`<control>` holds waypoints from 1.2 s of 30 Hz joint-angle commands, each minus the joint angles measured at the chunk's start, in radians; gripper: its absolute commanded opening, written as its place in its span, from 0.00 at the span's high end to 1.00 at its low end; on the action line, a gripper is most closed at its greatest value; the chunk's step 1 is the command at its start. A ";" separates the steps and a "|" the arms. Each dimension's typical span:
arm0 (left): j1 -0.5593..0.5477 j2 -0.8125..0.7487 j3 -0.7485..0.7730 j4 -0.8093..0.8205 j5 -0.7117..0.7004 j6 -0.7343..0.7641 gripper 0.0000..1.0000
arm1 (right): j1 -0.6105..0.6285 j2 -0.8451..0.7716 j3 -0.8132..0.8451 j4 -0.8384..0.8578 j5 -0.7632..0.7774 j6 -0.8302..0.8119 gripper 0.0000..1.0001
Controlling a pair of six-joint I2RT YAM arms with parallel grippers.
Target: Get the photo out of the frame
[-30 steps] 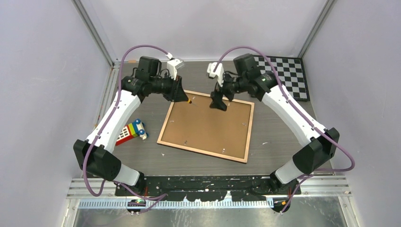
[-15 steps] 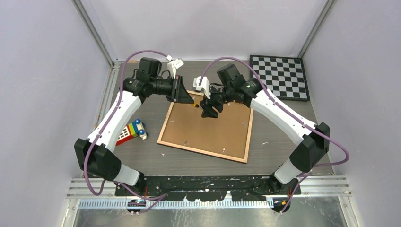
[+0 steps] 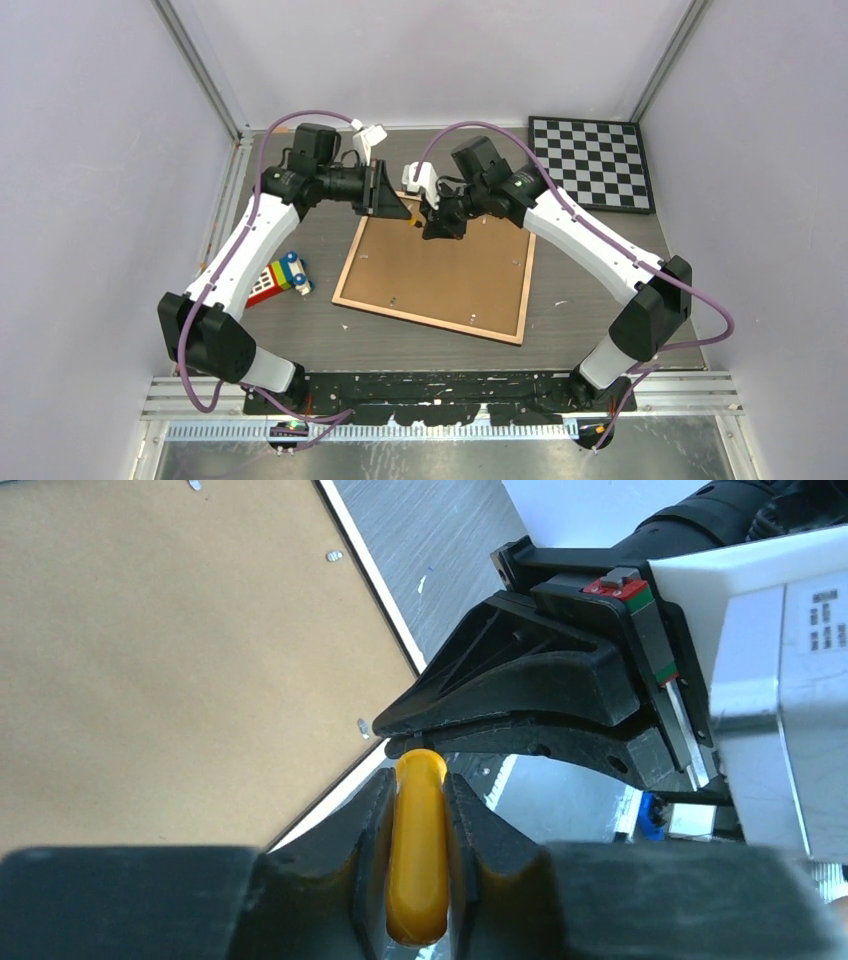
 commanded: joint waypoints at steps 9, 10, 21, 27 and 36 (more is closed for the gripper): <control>0.198 -0.009 0.097 0.076 -0.096 -0.019 0.01 | -0.115 -0.039 -0.006 0.108 -0.021 0.207 0.99; 0.216 -0.005 0.110 0.074 -0.109 -0.009 0.00 | -0.146 -0.030 -0.003 0.117 -0.021 0.245 0.99; 0.251 -0.028 0.103 -0.059 -0.211 0.333 0.00 | -0.622 0.036 -0.095 -0.106 0.073 0.406 0.99; 0.211 -0.065 -0.005 -0.130 -0.267 0.559 0.00 | -0.864 0.090 -0.163 -0.278 0.196 0.202 0.99; 0.103 -0.063 -0.132 -0.203 -0.342 0.843 0.00 | -1.008 0.188 -0.181 -0.280 0.332 0.046 0.99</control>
